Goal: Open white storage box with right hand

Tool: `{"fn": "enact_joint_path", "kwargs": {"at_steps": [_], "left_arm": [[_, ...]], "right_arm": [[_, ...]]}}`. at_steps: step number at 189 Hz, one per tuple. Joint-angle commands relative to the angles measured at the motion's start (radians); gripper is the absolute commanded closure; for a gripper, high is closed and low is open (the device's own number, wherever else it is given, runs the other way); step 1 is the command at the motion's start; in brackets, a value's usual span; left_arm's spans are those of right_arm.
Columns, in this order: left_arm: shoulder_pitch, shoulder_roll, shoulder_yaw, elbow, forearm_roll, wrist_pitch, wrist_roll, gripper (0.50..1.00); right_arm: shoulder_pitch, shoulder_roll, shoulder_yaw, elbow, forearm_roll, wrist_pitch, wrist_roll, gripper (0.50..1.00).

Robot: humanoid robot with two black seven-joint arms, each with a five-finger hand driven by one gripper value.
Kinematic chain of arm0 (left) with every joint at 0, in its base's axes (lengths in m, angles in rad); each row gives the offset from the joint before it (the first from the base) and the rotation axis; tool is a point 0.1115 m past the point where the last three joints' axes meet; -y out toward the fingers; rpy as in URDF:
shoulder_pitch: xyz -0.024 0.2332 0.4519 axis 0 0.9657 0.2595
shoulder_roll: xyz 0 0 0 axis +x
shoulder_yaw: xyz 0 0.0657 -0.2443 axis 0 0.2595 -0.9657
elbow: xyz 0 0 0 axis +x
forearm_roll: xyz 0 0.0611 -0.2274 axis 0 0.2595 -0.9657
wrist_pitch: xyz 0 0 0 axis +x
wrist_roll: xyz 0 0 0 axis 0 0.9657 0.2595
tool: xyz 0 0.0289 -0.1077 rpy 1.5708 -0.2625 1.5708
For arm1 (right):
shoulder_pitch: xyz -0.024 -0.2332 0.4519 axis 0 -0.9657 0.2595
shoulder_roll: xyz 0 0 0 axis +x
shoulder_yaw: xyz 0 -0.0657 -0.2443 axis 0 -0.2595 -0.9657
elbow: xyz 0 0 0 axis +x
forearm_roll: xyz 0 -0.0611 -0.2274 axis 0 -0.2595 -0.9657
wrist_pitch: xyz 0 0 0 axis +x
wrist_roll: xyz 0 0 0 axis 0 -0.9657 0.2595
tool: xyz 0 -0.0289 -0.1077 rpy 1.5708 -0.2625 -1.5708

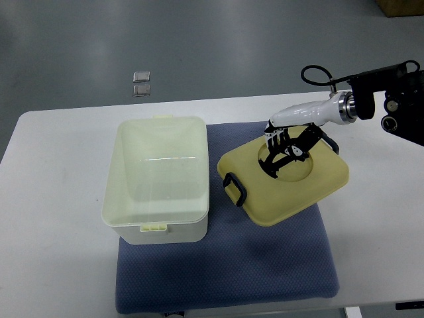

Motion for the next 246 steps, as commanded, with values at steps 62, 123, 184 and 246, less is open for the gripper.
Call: {"fn": "enact_joint_path", "kwargs": {"at_steps": [62, 123, 184, 246], "left_arm": [[0.0, 0.0, -0.001, 0.001, 0.0, 0.0, 0.001, 0.5], [0.0, 0.0, -0.001, 0.001, 0.0, 0.0, 0.001, 0.5], [0.0, 0.0, -0.001, 0.001, 0.0, 0.0, -0.001, 0.5], [0.0, 0.0, 0.0, 0.001, 0.0, 0.0, 0.001, 0.5]], "right_arm": [[-0.087, 0.118, 0.002, -0.061, 0.0, -0.075, -0.002, 1.0], [-0.13, 0.153, 0.018, -0.089, 0.003, -0.117, -0.002, 0.572], [-0.15, 0.142, 0.205, -0.118, 0.089, -0.097, -0.011, 0.572], [-0.193, 0.155, 0.334, -0.323, 0.727, -0.121, -0.012, 0.572]]}}
